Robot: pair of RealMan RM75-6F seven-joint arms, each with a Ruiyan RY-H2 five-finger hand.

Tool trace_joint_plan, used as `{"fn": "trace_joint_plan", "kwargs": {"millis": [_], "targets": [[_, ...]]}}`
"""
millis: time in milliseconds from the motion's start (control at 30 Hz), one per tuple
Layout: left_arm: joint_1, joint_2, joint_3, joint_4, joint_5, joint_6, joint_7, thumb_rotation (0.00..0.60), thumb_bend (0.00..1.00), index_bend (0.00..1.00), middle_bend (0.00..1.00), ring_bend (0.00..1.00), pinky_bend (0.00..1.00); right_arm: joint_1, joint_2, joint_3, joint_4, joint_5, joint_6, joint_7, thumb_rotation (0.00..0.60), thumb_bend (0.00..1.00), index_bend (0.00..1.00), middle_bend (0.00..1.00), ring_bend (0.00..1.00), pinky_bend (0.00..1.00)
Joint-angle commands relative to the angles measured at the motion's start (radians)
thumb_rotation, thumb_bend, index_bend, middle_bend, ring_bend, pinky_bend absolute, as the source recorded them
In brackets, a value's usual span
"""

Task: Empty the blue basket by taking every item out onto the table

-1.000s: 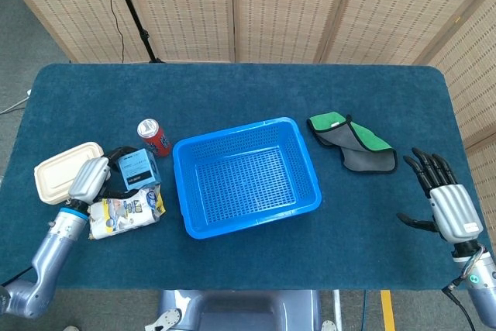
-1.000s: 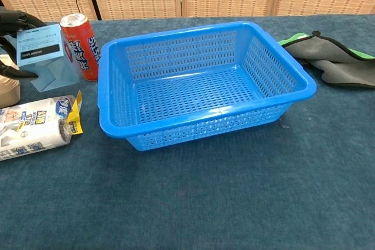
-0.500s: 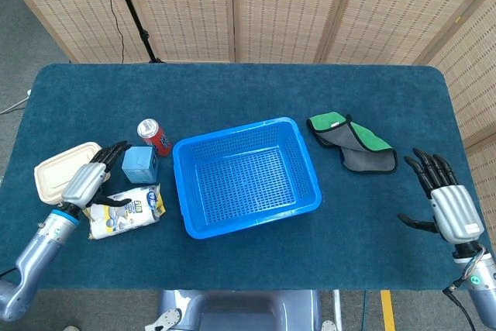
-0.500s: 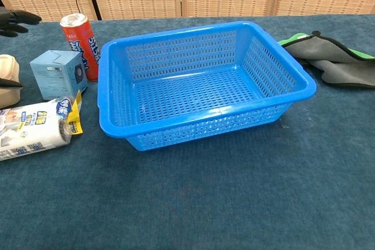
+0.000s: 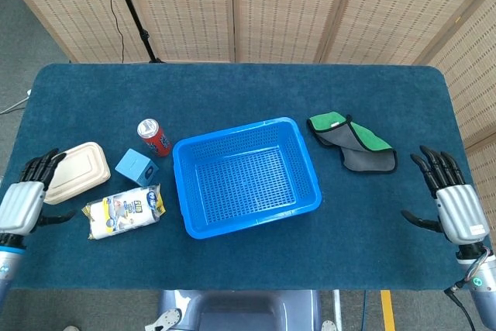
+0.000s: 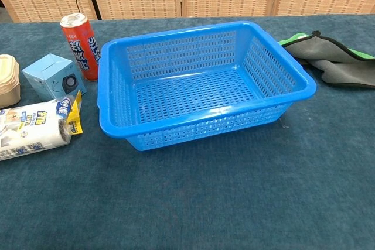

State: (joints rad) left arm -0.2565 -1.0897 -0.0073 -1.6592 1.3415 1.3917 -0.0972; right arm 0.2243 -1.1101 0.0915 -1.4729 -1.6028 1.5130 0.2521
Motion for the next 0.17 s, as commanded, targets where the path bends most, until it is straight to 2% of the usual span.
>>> {"fn": "trace_joint_plan", "kwargs": {"millis": [33,167], "targets": [[0.073,0.006,-0.005,-0.039,-0.051,0.086,0.059,0.600,0.03,0.00,0.00,0.00,0.00,-0.005,-0.005,0.004,-0.002,0.003,0.009,-0.008,0.600,0.00,0.00,0.00,0.00,0.00],[0.090,0.011,-0.001,-0.049,-0.039,0.092,0.081,0.600,0.03,0.00,0.00,0.00,0.00,-0.008,-0.010,0.004,-0.005,0.005,0.012,-0.027,0.600,0.00,0.00,0.00,0.00,0.00]]}}
